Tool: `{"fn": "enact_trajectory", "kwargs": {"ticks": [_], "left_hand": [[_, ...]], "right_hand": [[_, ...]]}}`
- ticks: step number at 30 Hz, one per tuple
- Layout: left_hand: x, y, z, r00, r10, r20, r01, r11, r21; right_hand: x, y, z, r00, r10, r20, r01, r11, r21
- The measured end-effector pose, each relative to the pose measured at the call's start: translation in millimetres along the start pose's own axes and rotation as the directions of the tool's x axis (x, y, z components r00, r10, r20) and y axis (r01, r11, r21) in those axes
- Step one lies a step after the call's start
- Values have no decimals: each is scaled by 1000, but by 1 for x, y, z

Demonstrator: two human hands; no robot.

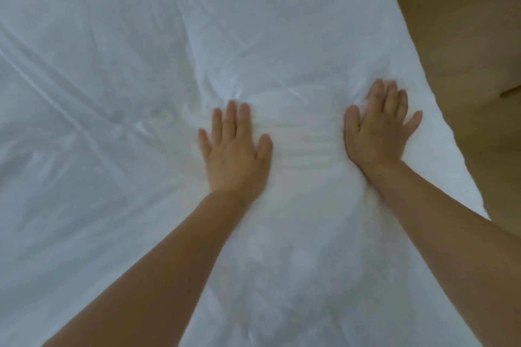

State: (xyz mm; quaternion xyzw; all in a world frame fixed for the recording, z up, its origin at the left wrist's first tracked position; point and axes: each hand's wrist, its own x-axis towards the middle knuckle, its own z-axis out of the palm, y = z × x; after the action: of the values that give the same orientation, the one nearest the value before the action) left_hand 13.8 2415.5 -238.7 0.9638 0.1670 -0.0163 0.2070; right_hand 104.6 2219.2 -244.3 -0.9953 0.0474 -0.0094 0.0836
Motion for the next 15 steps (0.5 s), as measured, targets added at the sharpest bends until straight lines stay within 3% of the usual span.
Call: {"fn": "enact_trajectory", "kwargs": {"ticks": [2, 3, 5, 7, 10, 15], "left_hand": [[-40, 26, 5, 967, 236, 96, -240, 970, 35], [-56, 33, 6, 918, 358, 173, -372, 926, 60], [-67, 25, 3, 842, 464, 275, -512, 849, 134], [-62, -3, -4, 868, 426, 255, -482, 847, 224], [-53, -53, -24, 948, 264, 179, -306, 913, 270], [-65, -156, -68, 984, 132, 119, -164, 932, 323]], "right_hand": [[-20, -5, -11, 994, -106, -9, 106, 993, 48], [-36, -8, -17, 985, -171, -2, 170, 980, 106], [-78, -13, -24, 958, -286, 10, 279, 942, 189], [-121, -21, -24, 942, -334, 26, 323, 926, 194], [-159, -54, -17, 968, -241, 69, 223, 954, 199], [-192, -145, 2, 954, -272, 123, 249, 953, 173]]}}
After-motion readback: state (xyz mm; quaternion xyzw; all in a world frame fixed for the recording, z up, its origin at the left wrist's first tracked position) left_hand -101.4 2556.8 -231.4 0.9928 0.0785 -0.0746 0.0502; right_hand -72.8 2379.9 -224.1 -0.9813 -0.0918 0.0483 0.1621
